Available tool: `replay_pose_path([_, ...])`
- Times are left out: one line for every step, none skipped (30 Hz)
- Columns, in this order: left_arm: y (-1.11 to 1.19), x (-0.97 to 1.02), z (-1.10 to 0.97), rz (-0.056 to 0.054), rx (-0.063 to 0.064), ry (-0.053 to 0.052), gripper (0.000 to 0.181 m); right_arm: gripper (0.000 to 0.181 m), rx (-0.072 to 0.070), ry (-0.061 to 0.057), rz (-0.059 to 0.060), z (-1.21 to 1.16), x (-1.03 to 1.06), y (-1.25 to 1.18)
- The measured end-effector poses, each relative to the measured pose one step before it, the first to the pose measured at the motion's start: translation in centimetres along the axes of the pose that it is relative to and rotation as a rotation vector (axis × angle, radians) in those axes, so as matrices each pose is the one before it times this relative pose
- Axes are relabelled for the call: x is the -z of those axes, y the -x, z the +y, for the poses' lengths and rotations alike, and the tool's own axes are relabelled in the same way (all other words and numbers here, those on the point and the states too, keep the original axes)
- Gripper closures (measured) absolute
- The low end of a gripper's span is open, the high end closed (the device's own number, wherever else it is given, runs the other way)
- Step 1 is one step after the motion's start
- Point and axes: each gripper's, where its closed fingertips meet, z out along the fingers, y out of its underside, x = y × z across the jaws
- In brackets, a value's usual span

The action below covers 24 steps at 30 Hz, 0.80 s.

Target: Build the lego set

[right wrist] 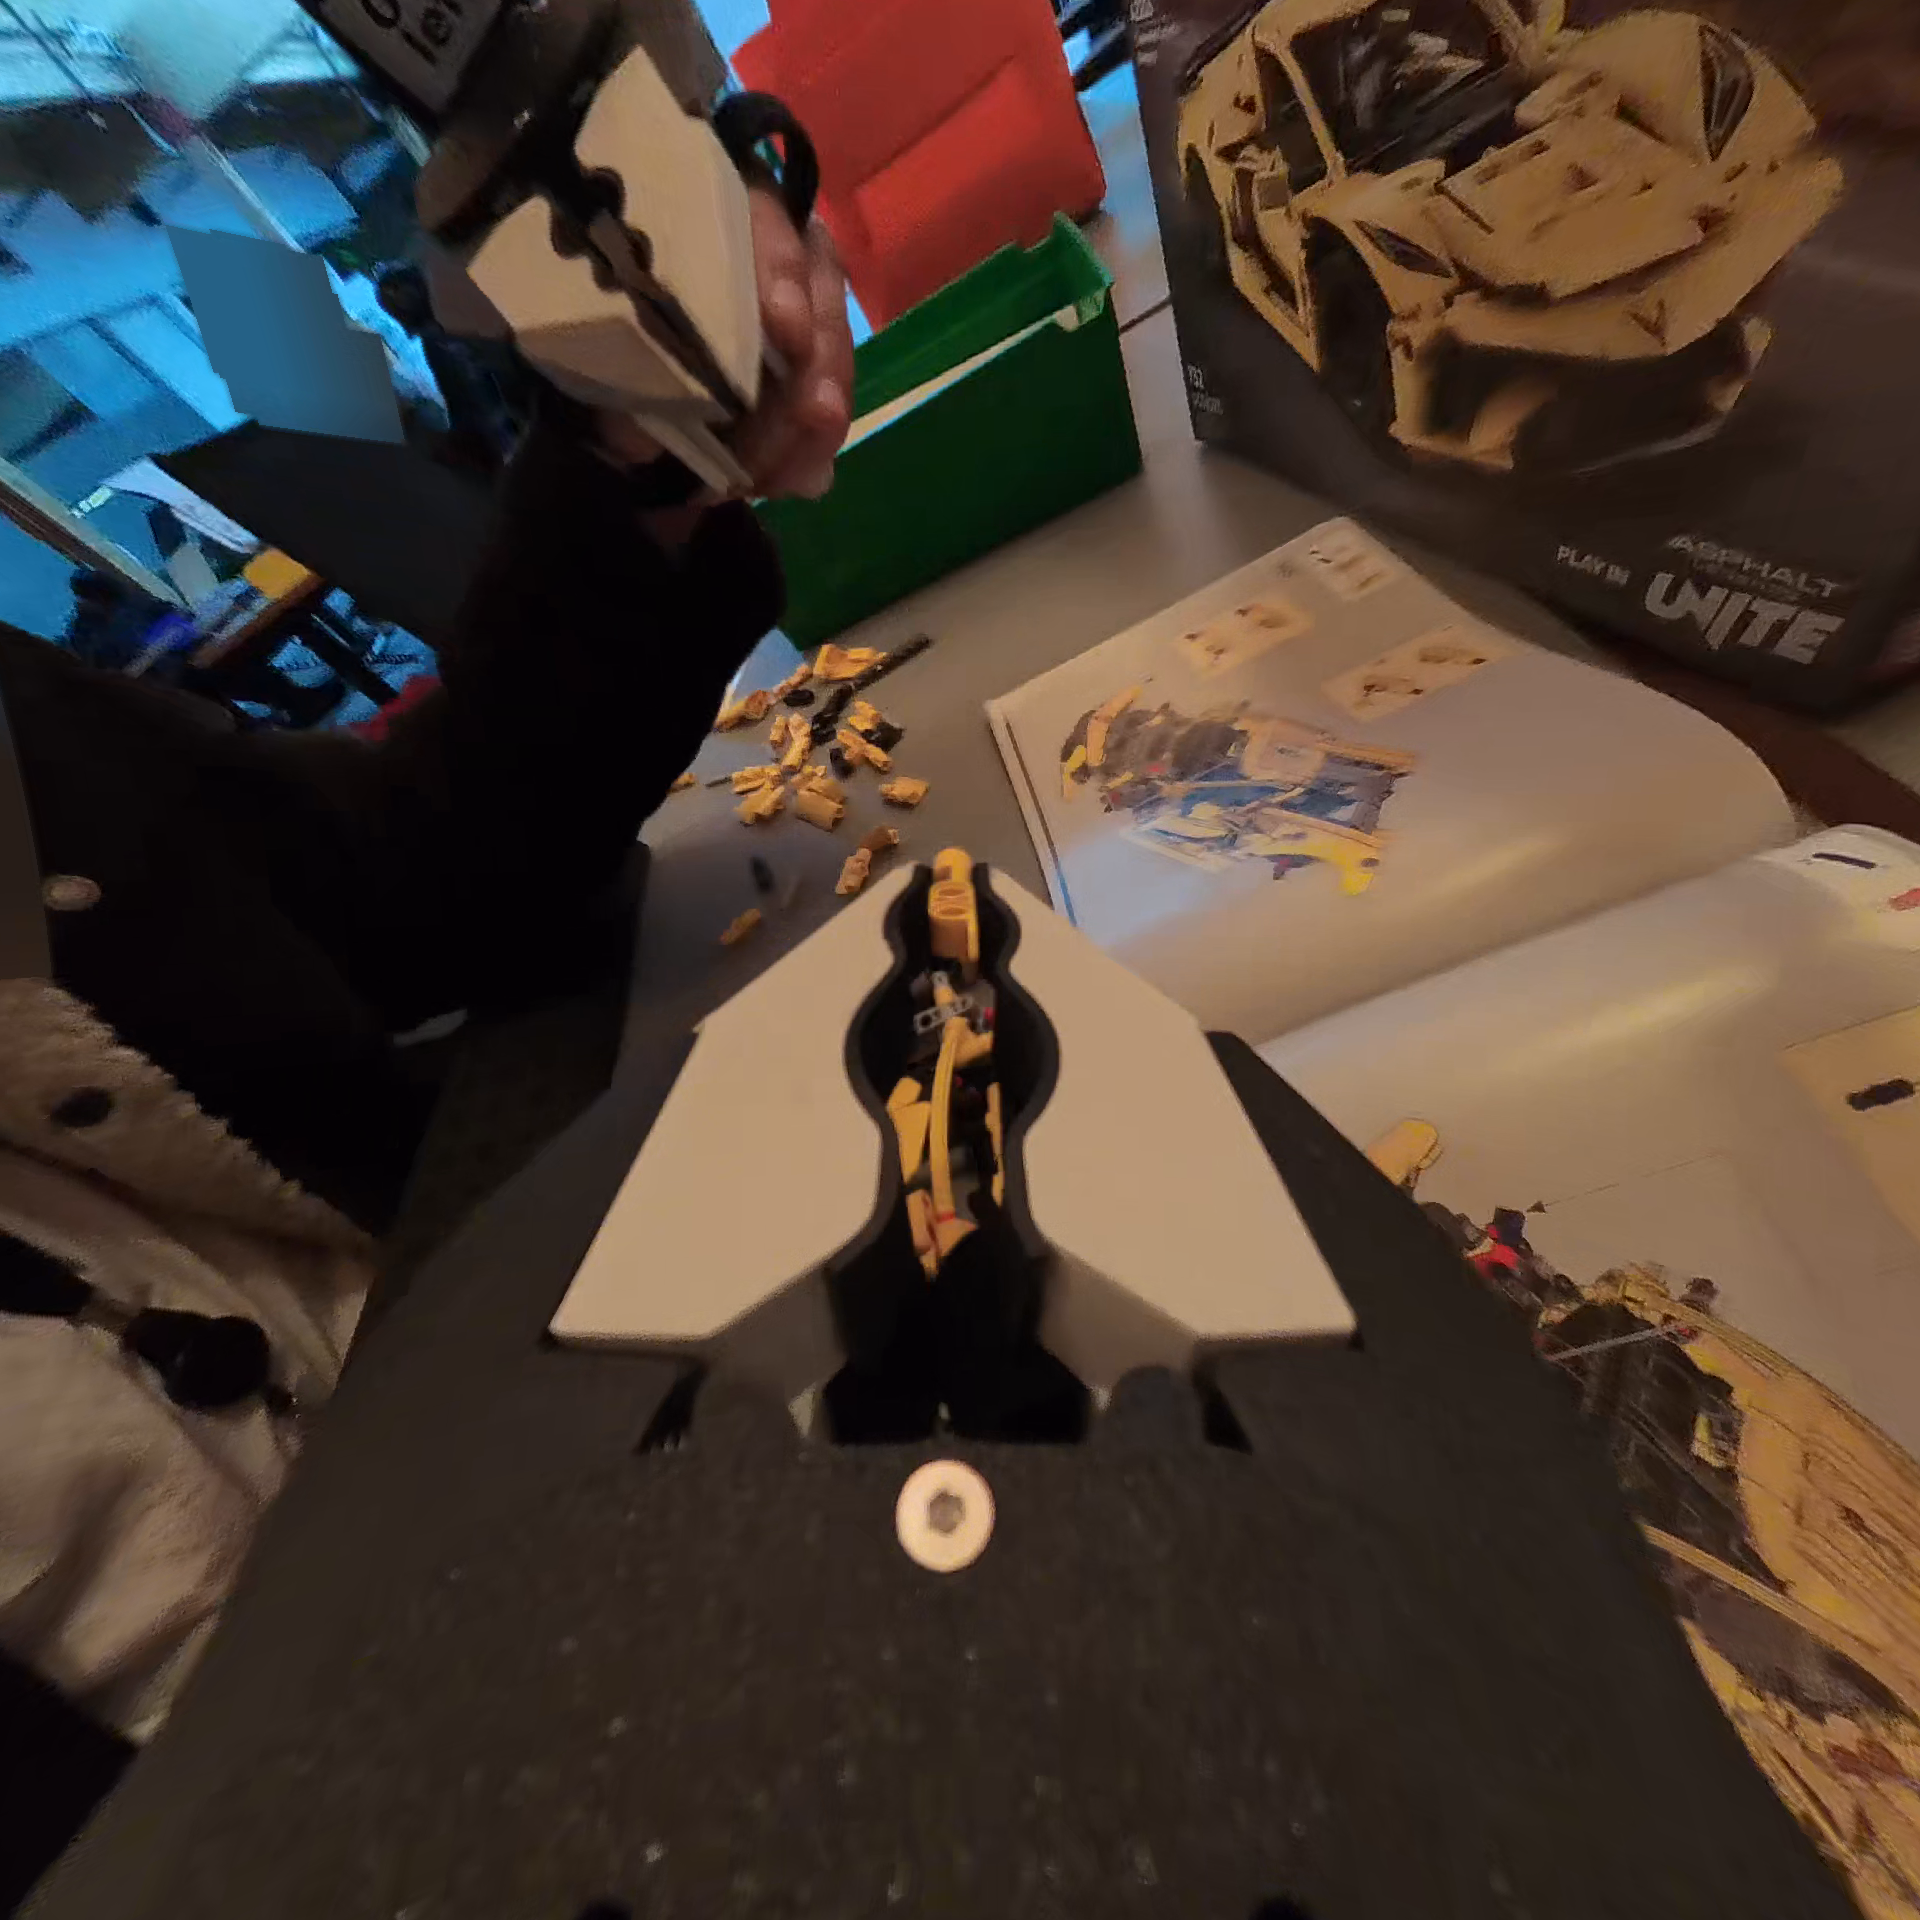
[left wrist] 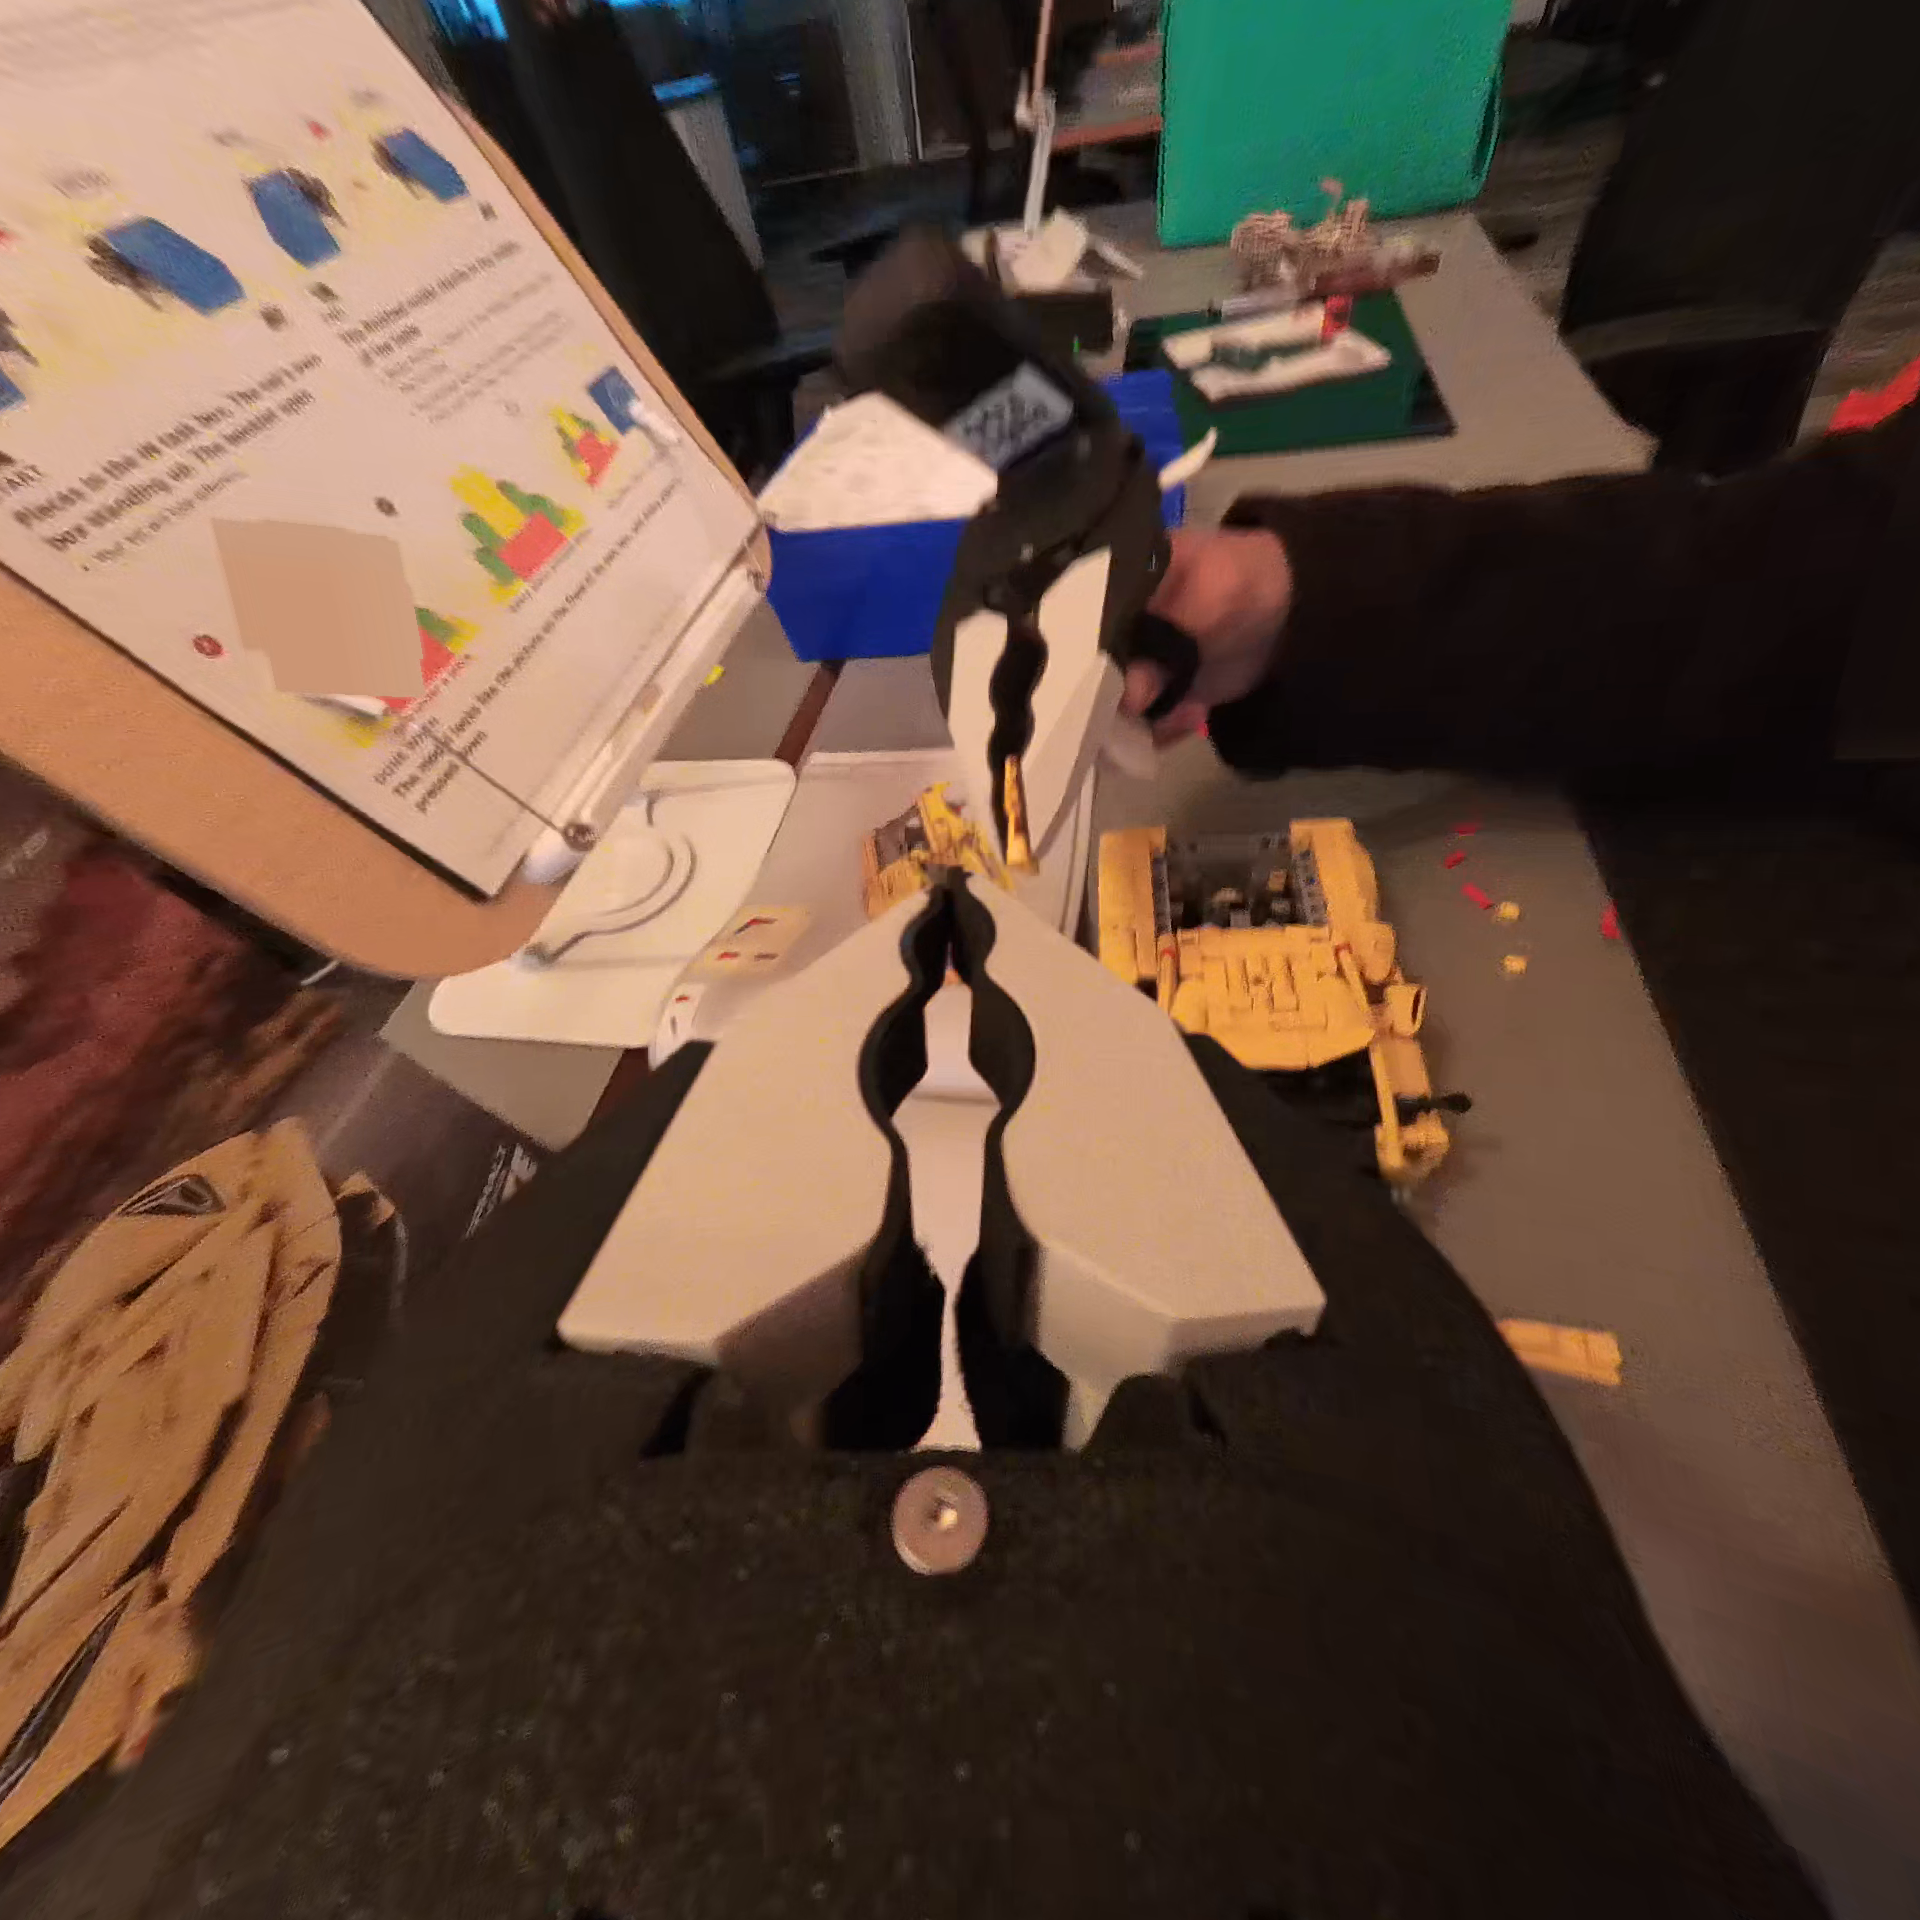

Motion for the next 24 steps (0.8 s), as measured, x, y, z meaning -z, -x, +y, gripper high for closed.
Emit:
replay_pose_path([-0.212, -0.305, 0.481, 0.0027, -0.008, 0.0254, 0.181, 0.175, 0.0152, 0.016, 0.0089, -0.107, -0.062, 0.265])
replay_pose_path([-0.236, -0.577, 0.233, 0.0166, 0.0117, 0.0113, 0.181, 0.175, 0.0159, 0.0078, 0.0055, -0.145, -0.12, 0.342])
replay_pose_path([-0.322, -0.629, 0.12, 0.0242, 0.0135, 0.0046, 0.181, 0.175, 0.0127, -0.0019, -0.0091, -0.192, -0.06, 0.48])
replay_pose_path([-0.264, -0.615, 0.101, 0.0163, 0.0031, 0.0054, 0.181, 0.175, 0.0049, -0.0137, -0.0128, -0.3, 0.09, 0.416])
replay_pose_path([-0.28, -0.577, 0.065, 0.012, -0.0038, 0.0066, 0.181, 0.176, -0.0002, -0.016, -0.0109, -0.272, 0.2, 0.25])
replay_pose_path([-0.309, -0.521, -0.03, 0.0134, -0.0029, 0.0042, 0.181, 0.175, 0.0025, -0.013, -0.0041, -0.197, 0.263, 0.094])
replay_pose_path([-0.417, -0.496, -0.065, 0.0205, 0.0025, 0.0042, 0.181, 0.175, 0.0017, -0.0056, 0.0037, -0.105, 0.291, -0.06])
replay_pose_path([-0.309, -0.483, 0.035, 0.0114, 0.0008, 0.0113, 0.181, 0.176, 0.0041, -0.0027, 0.0121, -0.141, 0.44, -0.093])
replay_pose_path([-0.098, -0.45, 0.146, -0.0047, -0.0083, 0.0198, 0.181, 0.175, 0.0126, -0.0154, 0.013, -0.443, 0.703, 0.092])
replay_pose_path([-0.183, -0.415, 0.11, -0.0012, -0.0084, 0.0187, 0.181, 0.176, 0.0139, -0.0221, 0.0125, -0.683, 0.915, 0.239])
replay_pose_path([-0.314, -0.396, -0.019, 0.0062, -0.0018, 0.013, 0.181, 0.175, 0.0137, -0.011, 0.0292, -0.627, 1.033, 0.092])
replay_pose_path([-0.284, -0.386, -0.083, 0.0026, 0.0003, 0.0104, 0.181, 0.175, 0.0253, 0.007, 0.0513, -0.408, 1.107, -0.066])
replay_pose_path([-0.23, -0.413, -0.06, -0.0055, 0.0027, 0.0118, 0.181, 0.175, 0.0282, 0.0165, 0.0536, -0.147, 1.164, 0.022])
replay_pose_path([-0.319, -0.46, 0.037, -0.0047, 0.0039, 0.0175, 0.181, 0.175, 0.0161, 0.0265, 0.0414, 0.247, 1.153, 0.224])
replay_pose_path([-0.645, -0.469, 0.171, 0.0092, 0.0013, 0.0232, 0.181, 0.175, 0.0074, 0.0415, 0.0328, 0.861, 1.085, 0.315])
replay_pose_path([-0.73, -0.486, 0.176, 0.0066, 0.0005, 0.0207, 0.181, 0.175, -0.0025, 0.0718, 0.0413, 1.726, 1.005, 0.103])
replay_pose_path([-0.675, -0.469, 0.097, -0.0032, 0.0033, 0.0108, 0.181, 0.175, -0.0085, 0.0962, 0.0518, 2.513, 0.885, -0.137])
replay_pose_path([-0.934, -0.468, 0.126, 0.0078, 0.0134, 0.0038, 0.181, 0.175, -0.0194, 0.1093, 0.0396, 3.152, 0.597, -0.042])
replay_pose_path([-1.19, -0.486, 0.334, 0.0162, 0.0205, 0.0059, 0.181, 0.175, -0.0338, 0.1224, 0.0194, 3.533, 0.193, 0.219])
replay_pose_path([-1.204, -0.475, 0.519, 0.0092, 0.0148, 0.0057, 0.181, 0.175, -0.0257, 0.1121, 0.0091, 3.373, -0.253, 0.442])
replay_pose_path([-1.193, -0.459, 0.581, 0.0041, 0.0151, 0.0021, 0.181, 0.175, -0.0095, 0.0847, 0.0039, 2.817, -0.602, 0.691])
replay_pose_path([-1.224, -0.417, 0.653, 0.0049, 0.0182, 0.0088, 0.181, 0.175, 0.0044, 0.0612, 0.0074, 2.145, -0.776, 0.763])
replay_pose_path([-1.28, -0.33, 0.561, 0.0068, 0.0143, 0.0061, 0.181, 0.175, 0.0097, 0.0405, 0.0017, 1.542, -0.835, 0.927])
replay_pose_path([-1.225, -0.22, 0.344, 0.0036, 0.0145, -0.0053, 0.181, 0.175, 0.0107, 0.0226, -0.0187, 0.93, -0.79, 1.218])
